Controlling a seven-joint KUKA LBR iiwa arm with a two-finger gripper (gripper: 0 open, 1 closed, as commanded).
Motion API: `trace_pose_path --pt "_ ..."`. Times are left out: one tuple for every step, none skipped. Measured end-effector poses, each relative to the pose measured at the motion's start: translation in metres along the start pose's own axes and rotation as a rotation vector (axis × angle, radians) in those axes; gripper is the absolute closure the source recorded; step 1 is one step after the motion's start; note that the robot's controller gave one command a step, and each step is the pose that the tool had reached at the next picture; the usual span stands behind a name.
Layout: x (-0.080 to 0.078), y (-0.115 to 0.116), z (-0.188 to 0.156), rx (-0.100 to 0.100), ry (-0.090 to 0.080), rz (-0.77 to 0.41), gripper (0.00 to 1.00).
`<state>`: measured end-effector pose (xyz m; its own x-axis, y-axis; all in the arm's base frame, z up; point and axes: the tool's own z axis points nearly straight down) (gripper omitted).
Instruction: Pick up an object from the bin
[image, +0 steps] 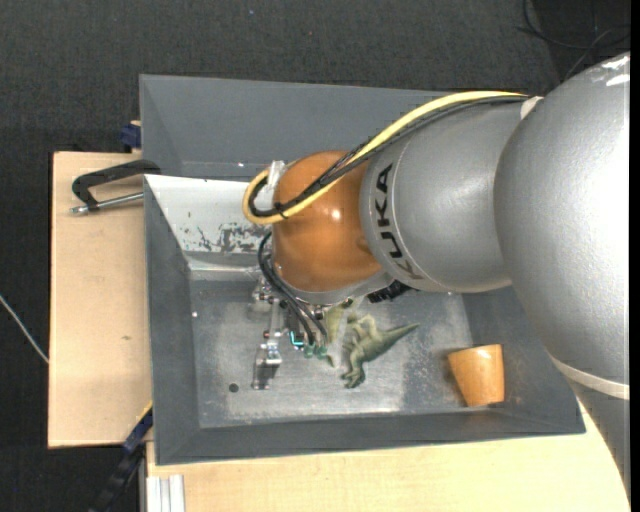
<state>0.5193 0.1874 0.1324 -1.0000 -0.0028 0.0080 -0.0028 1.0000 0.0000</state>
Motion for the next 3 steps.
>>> trace_pose_path --pt "-0.037 -0.009 -0.051 -0.002 -0.018 -0.161 0.0" --pt "-0.048 -0.082 0.009 0.004 -0.004 -0.197 0.0" --pt "-0.035 -0.162 0.043 0.003 -0.01 -0.388 0.0"
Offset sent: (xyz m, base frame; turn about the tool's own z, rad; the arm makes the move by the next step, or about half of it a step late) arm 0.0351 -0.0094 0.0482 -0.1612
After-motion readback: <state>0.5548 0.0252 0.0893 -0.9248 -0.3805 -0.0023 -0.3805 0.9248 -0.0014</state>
